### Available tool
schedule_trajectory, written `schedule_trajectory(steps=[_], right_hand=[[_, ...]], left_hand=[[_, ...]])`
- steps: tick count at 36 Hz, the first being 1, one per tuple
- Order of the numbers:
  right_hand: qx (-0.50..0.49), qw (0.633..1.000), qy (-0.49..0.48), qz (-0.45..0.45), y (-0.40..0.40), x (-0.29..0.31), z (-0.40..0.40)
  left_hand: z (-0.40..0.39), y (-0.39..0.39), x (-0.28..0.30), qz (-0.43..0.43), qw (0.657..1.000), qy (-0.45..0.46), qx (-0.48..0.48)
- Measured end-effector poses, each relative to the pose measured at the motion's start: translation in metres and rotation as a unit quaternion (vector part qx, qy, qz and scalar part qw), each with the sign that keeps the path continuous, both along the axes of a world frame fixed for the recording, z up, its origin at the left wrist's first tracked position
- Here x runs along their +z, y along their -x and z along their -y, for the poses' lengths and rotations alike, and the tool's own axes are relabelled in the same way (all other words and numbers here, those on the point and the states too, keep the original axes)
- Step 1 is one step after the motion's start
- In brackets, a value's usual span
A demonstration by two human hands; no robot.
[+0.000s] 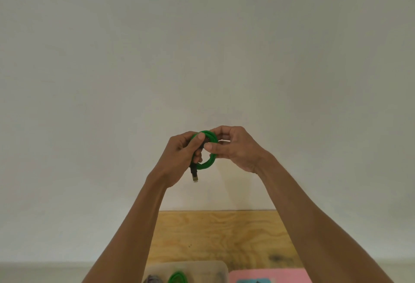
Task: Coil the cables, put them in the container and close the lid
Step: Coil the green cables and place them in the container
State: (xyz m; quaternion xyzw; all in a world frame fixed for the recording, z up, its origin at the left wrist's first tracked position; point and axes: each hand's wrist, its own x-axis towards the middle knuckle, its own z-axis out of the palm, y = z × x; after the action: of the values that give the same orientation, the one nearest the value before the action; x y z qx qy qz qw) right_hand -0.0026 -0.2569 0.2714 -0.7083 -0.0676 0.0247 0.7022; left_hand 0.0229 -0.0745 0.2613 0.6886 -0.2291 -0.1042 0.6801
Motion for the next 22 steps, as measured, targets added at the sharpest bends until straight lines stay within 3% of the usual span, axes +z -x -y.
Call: schedule_trajectory(steps=[11,14,18,22], right_hand=[[-0.069,0.996,0.035,0.037,-0.001,-0.005,-0.008],[-0.060,0.996,0.040,0.050,-0.001,-0.006,-0.010],[0.011,1.000,0.000,-0.005,-0.003,-0.007,-0.002],[0.046,0.999,0.005,-0.027,-0.002,-0.008,0.004]], left_hand=[[-0.004,-0.006,-0.005,-0.002,0.999,-0.034,-0.012],[-0.004,-0.003,-0.006,0.024,0.999,-0.023,0.004],[-0.007,-0.002,-0.006,0.057,0.998,-0.038,0.007],[-0.009,-0.001,-0.009,0.002,0.999,-0.029,-0.023]])
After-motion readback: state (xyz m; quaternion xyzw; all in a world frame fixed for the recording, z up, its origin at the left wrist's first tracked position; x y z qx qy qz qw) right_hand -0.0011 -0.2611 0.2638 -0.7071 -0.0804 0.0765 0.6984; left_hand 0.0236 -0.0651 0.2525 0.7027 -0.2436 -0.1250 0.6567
